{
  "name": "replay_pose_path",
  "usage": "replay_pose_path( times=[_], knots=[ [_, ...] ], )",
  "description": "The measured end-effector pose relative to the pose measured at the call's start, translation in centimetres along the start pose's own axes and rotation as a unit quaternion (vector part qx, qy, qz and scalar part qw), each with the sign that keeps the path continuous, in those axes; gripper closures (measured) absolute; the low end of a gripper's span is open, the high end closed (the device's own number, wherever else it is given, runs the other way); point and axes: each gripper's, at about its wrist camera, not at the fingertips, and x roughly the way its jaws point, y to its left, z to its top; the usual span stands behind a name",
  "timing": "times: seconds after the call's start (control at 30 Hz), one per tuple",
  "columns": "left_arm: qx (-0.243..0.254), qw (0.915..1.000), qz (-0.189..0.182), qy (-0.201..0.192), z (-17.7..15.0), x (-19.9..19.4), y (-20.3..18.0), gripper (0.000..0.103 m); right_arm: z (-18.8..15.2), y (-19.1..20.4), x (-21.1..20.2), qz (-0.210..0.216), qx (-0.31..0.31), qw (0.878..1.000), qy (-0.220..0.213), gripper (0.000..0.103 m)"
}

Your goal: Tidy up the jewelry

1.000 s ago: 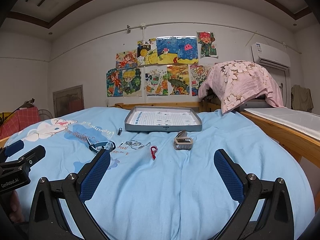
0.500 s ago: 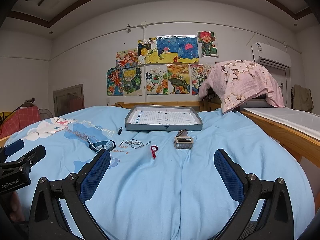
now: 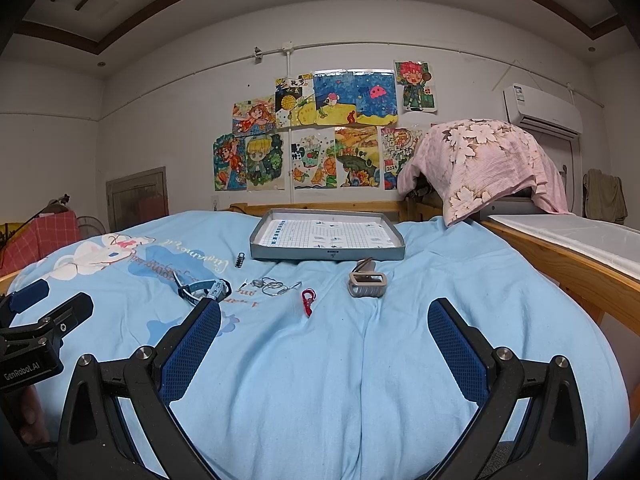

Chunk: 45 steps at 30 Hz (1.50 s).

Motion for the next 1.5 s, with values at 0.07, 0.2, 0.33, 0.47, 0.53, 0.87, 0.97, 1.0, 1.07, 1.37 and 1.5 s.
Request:
replay_pose_path(
  times=[0.07, 0.2, 0.33, 0.47, 0.53, 0.87, 0.97, 1.0, 1.07, 1.37, 1.5],
  knots=[
    [0.0, 1.0, 0.0, 0.0, 0.0, 0.0, 0.0, 0.0, 0.0, 0.0, 0.0, 0.0, 0.0, 1.0, 0.0, 0.001],
    [0.0, 1.0, 0.0, 0.0, 0.0, 0.0, 0.0, 0.0, 0.0, 0.0, 0.0, 0.0, 0.0, 1.0, 0.0, 0.001],
    [0.001, 1.0, 0.001, 0.0, 0.0, 0.0, -0.1, 0.0, 0.0, 0.0, 0.0, 0.0, 0.0, 1.0, 0.0, 0.001],
    [0.001, 1.0, 0.0, 0.001, 0.0, 0.0, 0.0, 0.0, 0.0, 0.0, 0.0, 0.001, 0.001, 1.0, 0.0, 0.001],
    [0.002, 1.0, 0.0, 0.001, 0.0, 0.0, 0.0, 0.0, 0.0, 0.0, 0.0, 0.0, 0.001, 1.0, 0.0, 0.001],
    [-0.013, 0.9996, 0.006, 0.024, -1.7, 1.4, -0.1, 0.0, 0.1, -0.1, 0.1, 0.007, 0.007, 1.0, 0.001, 0.001],
    [-0.013, 0.9993, 0.01, 0.034, -1.6, 1.9, 0.7, 0.0, 0.3, -0.7, 0.3, 0.024, 0.025, 0.999, 0.008, 0.001],
    [-0.012, 0.9991, 0.01, 0.039, -1.3, 2.1, 1.0, 0.0, 0.5, -1.1, 0.6, 0.036, 0.034, 0.999, 0.014, 0.001],
    [-0.007, 0.9984, 0.005, 0.055, -0.9, 3.3, 1.4, 0.0, 0.6, -1.8, 1.7, 0.064, 0.056, 0.996, 0.03, 0.001],
    [-0.002, 0.9957, -0.016, 0.091, 2.1, 10.0, 2.4, 0.0, 2.7, -2.9, 10.8, 0.083, 0.049, 0.99, 0.105, 0.001],
    [0.013, 0.9936, -0.033, 0.107, 2.7, 13.1, 1.3, 0.0, 2.6, -3.1, 14.6, 0.082, 0.039, 0.987, 0.134, 0.001]
  ],
)
